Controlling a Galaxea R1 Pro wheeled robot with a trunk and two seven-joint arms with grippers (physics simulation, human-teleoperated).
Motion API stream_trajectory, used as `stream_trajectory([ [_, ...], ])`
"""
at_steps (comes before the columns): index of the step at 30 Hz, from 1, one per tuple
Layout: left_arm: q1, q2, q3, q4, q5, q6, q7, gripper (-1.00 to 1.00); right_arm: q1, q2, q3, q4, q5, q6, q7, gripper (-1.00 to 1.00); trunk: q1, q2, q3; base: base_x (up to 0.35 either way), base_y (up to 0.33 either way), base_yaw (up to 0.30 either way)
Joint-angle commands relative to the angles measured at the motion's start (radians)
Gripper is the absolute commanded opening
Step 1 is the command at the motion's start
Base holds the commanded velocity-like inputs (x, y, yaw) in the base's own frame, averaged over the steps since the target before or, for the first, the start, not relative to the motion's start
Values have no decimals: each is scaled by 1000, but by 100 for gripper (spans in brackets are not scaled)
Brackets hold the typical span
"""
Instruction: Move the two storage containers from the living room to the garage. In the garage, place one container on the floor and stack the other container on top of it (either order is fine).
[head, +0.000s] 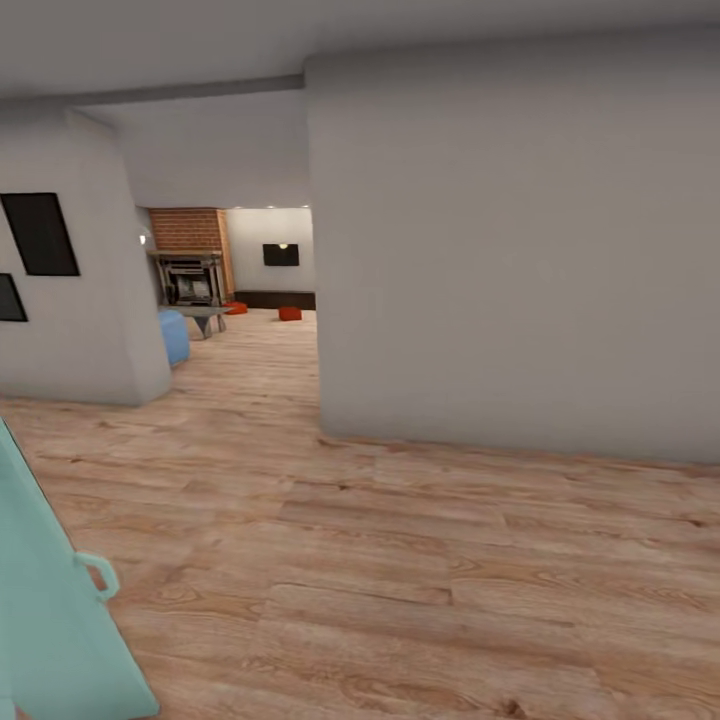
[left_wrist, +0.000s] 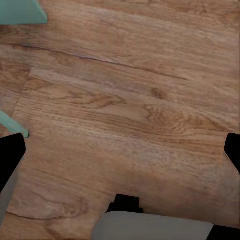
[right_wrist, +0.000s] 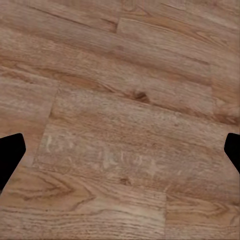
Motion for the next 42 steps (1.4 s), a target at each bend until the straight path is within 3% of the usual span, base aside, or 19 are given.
stream_trajectory([
  [1, 1, 0, 2, -2, 3, -2, -1, 100, 0, 0, 0, -1, 11, 2, -8, 100, 1, 0, -1, 325, 0, 4],
  [15, 1, 0, 2, -2, 3, -2, -1, 100, 0, 0, 0, -1, 11, 2, -9, 100, 1, 0, -1, 325, 0, 182],
  [42, 1, 10, 3, -3, 4, -4, 0, 100, 0, 0, 0, -2, 10, 1, -8, 100, 1, 0, -1, 325, 0, 6],
])
